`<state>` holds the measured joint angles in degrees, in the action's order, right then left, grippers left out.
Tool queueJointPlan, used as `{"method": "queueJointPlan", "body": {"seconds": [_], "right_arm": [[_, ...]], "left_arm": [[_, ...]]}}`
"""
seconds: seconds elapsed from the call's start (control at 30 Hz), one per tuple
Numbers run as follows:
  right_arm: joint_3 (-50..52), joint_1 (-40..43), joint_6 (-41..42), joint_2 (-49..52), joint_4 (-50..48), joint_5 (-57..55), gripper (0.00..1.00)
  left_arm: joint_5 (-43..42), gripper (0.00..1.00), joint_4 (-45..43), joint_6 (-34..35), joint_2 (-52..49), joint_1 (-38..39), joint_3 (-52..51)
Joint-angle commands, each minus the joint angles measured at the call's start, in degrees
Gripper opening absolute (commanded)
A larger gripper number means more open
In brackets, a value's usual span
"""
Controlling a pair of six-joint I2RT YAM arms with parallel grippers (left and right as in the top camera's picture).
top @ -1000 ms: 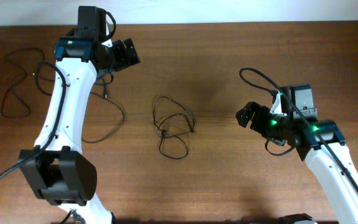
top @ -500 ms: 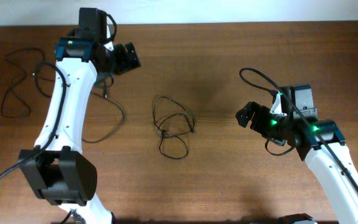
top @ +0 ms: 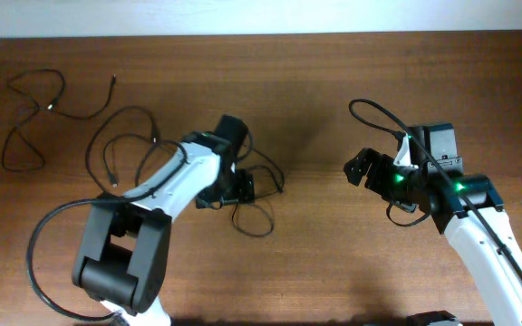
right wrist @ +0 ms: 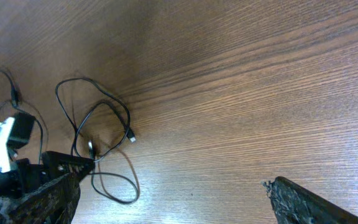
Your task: Untangle cables
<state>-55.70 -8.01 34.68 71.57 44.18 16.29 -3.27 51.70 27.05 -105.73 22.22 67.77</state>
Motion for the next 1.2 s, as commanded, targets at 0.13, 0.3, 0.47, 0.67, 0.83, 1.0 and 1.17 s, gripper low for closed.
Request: {"method": "queueJointPlan", "body": {"seconds": [0.13,0.3,0.47,0.67,0.83,1.0,1.17], "right_arm": [[-0.22,0.26,-0.22,0.17,-0.17,-0.5,0.98],[-0.22,0.26,-0.22,0.17,-0.17,-0.5,0.98],[-0.22,0.26,-0.22,0.17,-0.17,-0.5,0.98],[-0.22,0.26,-0.22,0.17,-0.17,-0.5,0.98],[-0.22,0.26,-0.22,0.17,-0.17,-0.5,0.98],[-0.22,0.26,-0.22,0.17,-0.17,-0.5,0.98],[-0.22,0.26,-0.22,0.17,-0.17,-0.5,0.98]], "left_arm": [[6.14,0.81,-8.57,6.43,1.62,4.02,-1.42],[6.29,0.58,-11.93,6.82,1.6,4.0,-1.81],[6.32,0.33,-15.98,6.84,1.55,3.98,-6.71],[6.97,0.0,-17.97,6.8,1.75,2.86,-4.35],[6.97,0.0,-18.14,6.78,3.02,-5.09,9.64],[6.99,0.0,-32.76,3.93,2.95,-14.27,16.72],[6.91,0.0,-43.01,3.96,0.5,-17.38,16.72]]}}
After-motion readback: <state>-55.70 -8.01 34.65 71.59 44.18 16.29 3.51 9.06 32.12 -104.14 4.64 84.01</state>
